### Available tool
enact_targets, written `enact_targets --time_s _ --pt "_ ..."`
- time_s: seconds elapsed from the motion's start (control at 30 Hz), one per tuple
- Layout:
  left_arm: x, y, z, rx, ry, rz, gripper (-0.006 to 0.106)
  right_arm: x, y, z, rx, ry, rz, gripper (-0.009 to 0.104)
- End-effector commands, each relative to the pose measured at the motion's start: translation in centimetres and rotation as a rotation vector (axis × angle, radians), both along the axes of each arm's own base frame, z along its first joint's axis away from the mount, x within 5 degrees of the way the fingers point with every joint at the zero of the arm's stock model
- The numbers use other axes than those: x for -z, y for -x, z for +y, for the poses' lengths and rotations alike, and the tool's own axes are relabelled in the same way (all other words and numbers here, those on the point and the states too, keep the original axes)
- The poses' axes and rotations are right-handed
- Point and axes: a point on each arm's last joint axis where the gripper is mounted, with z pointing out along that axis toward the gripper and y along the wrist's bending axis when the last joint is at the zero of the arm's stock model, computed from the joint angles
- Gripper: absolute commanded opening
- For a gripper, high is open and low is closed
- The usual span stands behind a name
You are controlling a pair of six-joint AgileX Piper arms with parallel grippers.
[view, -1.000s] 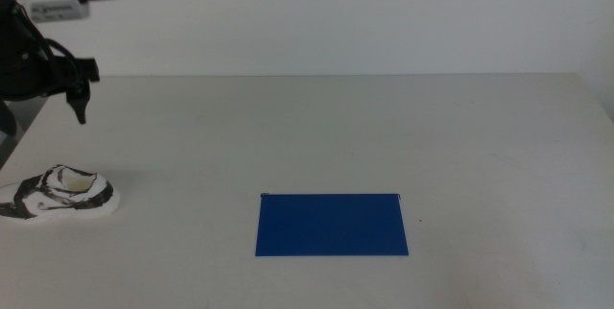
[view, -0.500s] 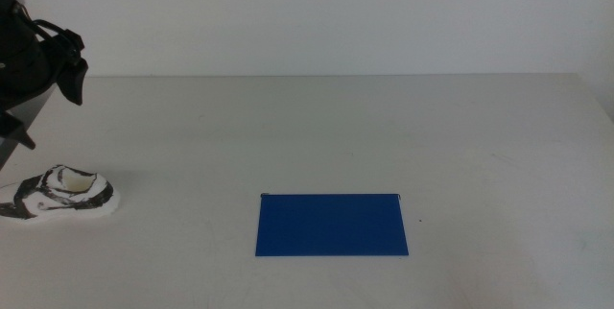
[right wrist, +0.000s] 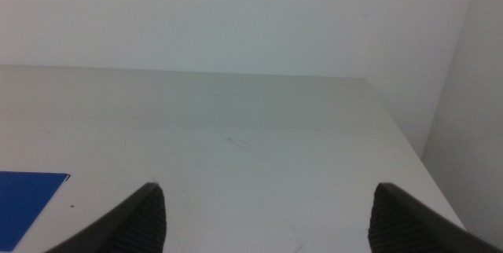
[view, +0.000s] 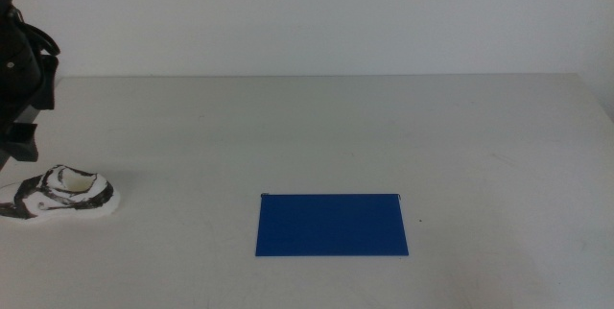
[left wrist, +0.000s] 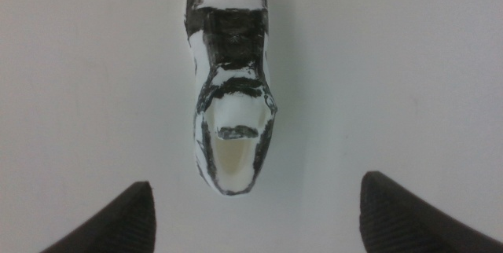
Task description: Use one arm to grab the shoe from the table and place it on the mat.
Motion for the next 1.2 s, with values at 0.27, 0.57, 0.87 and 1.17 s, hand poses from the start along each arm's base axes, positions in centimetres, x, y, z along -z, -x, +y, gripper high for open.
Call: enact_targets --time_s 0.27,0.57,0.87,1.17 --pt "-1.8 0.9 0.2 -0.089 -0.005 -0.001 0.086 -1.2 0.2 -0.1 0.008 0.025 -0.109 0.066" --pt "2.1 -1.0 0.2 -0.086 0.005 0.105 0.086 -1.2 0.2 -0.1 0.008 0.025 -0.109 0.066" --pt "4.6 -2.7 0.4 -0.065 -0.018 0.095 0.086 -1.2 0.2 -0.1 0.008 0.025 -0.109 0.066" --pt "6.0 -3.0 0.8 -0.04 -0.067 0.157 0.086 -1.2 0.2 -0.1 0.008 0.025 -0.109 0.066"
